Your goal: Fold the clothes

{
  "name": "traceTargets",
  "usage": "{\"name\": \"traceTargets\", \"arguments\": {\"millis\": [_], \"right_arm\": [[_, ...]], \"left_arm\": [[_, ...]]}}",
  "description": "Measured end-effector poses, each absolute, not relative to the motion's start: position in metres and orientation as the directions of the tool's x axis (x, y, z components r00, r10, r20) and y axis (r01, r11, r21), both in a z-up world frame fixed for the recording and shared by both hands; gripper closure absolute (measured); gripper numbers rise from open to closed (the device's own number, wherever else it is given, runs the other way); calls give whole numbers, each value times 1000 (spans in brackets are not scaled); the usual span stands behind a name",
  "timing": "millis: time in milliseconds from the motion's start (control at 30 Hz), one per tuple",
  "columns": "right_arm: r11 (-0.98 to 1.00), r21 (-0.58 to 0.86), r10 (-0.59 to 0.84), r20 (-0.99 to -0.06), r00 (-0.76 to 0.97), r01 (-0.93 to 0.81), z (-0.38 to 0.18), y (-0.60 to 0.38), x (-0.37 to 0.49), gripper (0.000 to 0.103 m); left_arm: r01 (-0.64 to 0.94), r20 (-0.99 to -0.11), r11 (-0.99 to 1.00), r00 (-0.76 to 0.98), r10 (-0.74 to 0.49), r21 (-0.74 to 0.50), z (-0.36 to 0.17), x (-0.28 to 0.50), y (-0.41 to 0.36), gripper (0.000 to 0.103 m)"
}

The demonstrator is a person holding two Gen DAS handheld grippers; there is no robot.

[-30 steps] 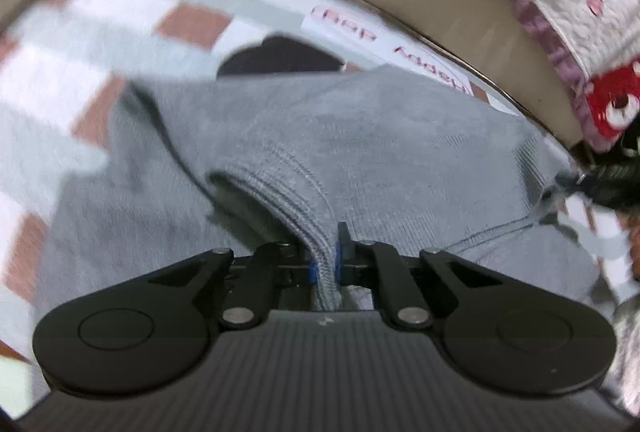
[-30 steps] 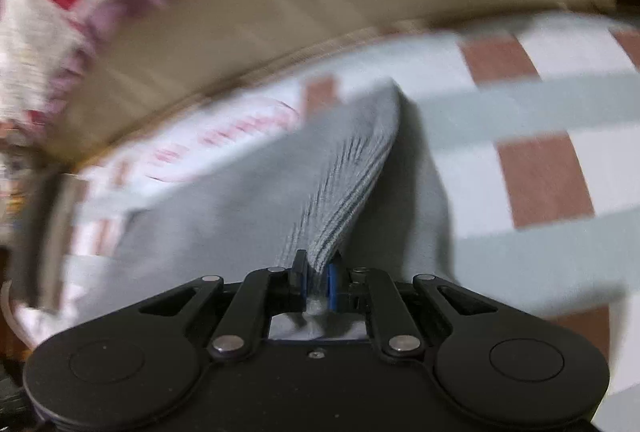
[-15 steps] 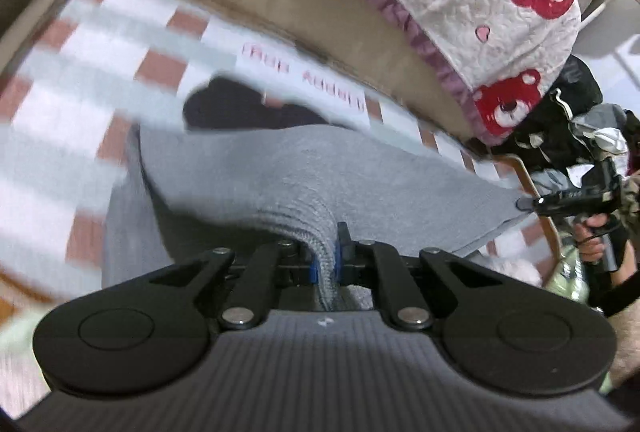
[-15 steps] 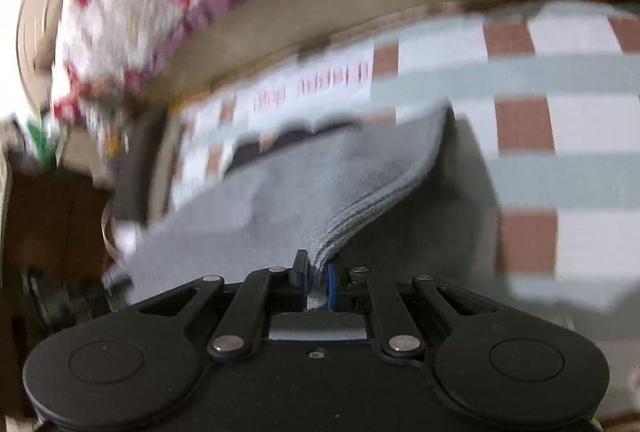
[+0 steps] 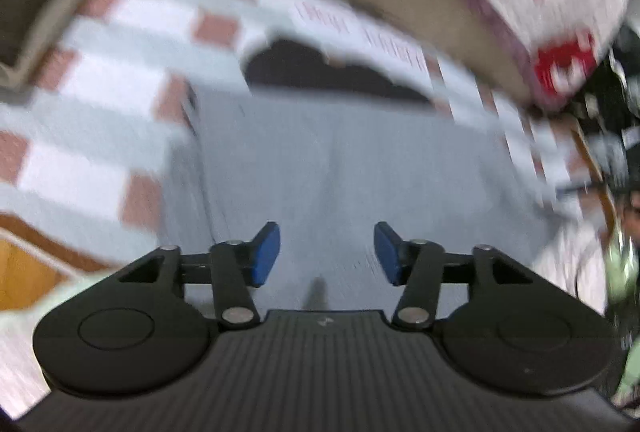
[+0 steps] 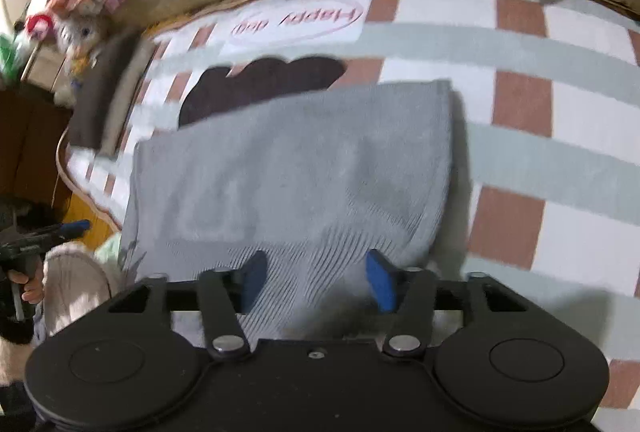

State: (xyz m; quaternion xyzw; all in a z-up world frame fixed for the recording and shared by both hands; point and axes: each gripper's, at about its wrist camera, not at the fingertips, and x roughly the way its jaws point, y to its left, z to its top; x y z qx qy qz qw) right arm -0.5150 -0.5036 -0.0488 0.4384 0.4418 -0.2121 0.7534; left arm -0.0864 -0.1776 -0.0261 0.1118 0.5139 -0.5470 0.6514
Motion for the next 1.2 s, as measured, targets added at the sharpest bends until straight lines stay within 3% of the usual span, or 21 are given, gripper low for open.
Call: {"name": "traceTargets", "arguments": {"millis": [133, 267, 433, 633, 800, 933, 1033, 1067, 1100, 1133, 1167, 1200], "right_arm": [[459, 466, 87, -871, 483, 756, -88, -536, -522, 37], [412, 461, 146, -885, 442, 786, -126, -550, -533, 37], [323, 601, 243, -800, 549, 731, -153, -555, -547, 37], [372, 631, 190, -770, 610, 681, -174, -560, -545, 36], [357, 698, 206, -707, 677, 621, -193, -566, -539, 33], [317, 744, 200, -659, 725, 589, -198, -573, -544, 33], [288, 744, 163, -658, 735, 603, -196, -580, -544, 34], [303, 732, 147, -668, 729, 610, -193, -580, -542, 34], [325, 720, 141, -678, 722, 613, -192, -579, -539, 34], [349, 709, 140, -686, 714, 613, -191, -578, -536, 33], [376, 699, 149, -693, 705, 608, -190, -576, -534, 33], [406, 691, 164, -699, 696, 599, -189, -574, -531, 33]], "left_arm": [[800, -852, 499, -29, -523, -333, -66, -56, -211, 41], [697, -835, 602, 7, -550, -390, -109, -20, -229, 43], [771, -812, 519, 2, -583, -370, -120, -2, -243, 41], [881, -831, 460, 172, -530, -111, -121, -15, -257, 41], [855, -858, 456, 23, -512, -249, -142, -17, -262, 36], [817, -862, 455, -97, -497, -355, -159, -18, -265, 20], [851, -875, 418, -94, -475, -318, -163, -31, -271, 14], [865, -877, 399, -93, -471, -306, -163, -35, -272, 15], [872, -875, 383, -97, -475, -304, -162, -38, -271, 28], [876, -869, 369, -105, -484, -311, -161, -40, -270, 60], [871, -857, 354, -134, -498, -341, -159, -40, -269, 71], [867, -844, 336, -160, -513, -369, -157, -40, -268, 72]]}}
